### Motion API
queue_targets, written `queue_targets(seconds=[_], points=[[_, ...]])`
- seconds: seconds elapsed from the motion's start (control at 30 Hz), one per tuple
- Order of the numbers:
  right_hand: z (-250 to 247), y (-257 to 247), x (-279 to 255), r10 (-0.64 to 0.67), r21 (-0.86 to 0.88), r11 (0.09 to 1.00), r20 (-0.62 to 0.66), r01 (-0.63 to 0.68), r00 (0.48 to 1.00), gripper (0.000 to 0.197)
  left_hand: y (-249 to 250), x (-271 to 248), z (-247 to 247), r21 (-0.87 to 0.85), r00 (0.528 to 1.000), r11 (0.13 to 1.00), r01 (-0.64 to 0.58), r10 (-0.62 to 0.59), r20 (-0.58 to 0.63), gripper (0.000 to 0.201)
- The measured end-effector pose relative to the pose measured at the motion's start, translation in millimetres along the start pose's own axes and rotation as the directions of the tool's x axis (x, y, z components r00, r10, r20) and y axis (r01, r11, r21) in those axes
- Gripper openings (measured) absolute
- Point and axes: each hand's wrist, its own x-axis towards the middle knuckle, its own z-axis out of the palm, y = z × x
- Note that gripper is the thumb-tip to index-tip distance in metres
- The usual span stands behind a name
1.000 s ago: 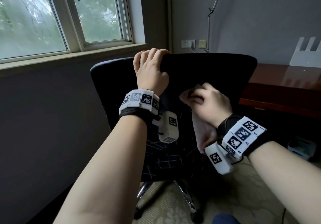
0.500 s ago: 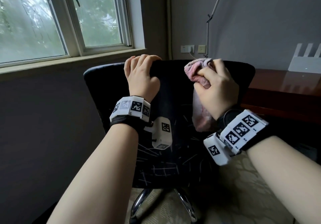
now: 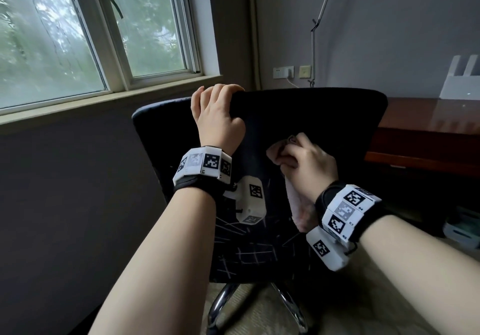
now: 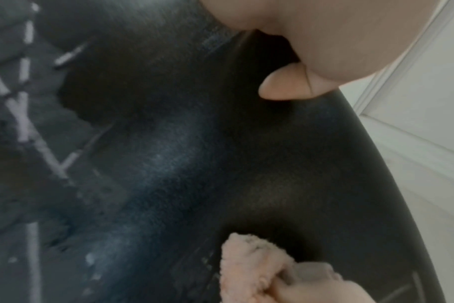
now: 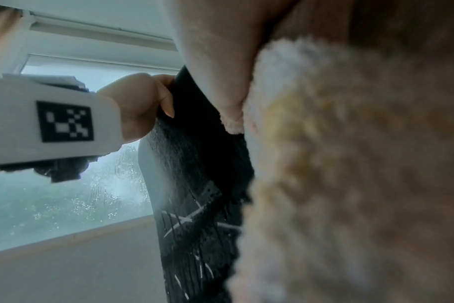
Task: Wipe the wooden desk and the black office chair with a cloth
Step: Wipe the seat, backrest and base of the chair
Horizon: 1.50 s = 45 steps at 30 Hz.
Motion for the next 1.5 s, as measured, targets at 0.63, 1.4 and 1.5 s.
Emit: queue_targets(seconds=[0.63, 1.4, 1.5], points=[[-67, 33, -8, -0.011, 0.147, 0.988, -0.247, 0.049, 0.969, 0.018, 65, -2, 11, 0.18, 0.948, 0.973, -0.146, 0.085, 0.307, 0.08], [-17, 35, -6, -0.018, 0.001, 1.0, -0.155, 0.018, 0.988, 0.01, 57, -7, 32, -0.021, 0.983, 0.987, -0.161, 0.162, 0.09, 0.062], [-7, 32, -12, 0.073, -0.019, 0.997, -0.047, -0.074, 0.996, 0.015, 54, -7, 31, -0.047, 0.981, 0.984, -0.174, 0.177, 0.077, 0.058]])
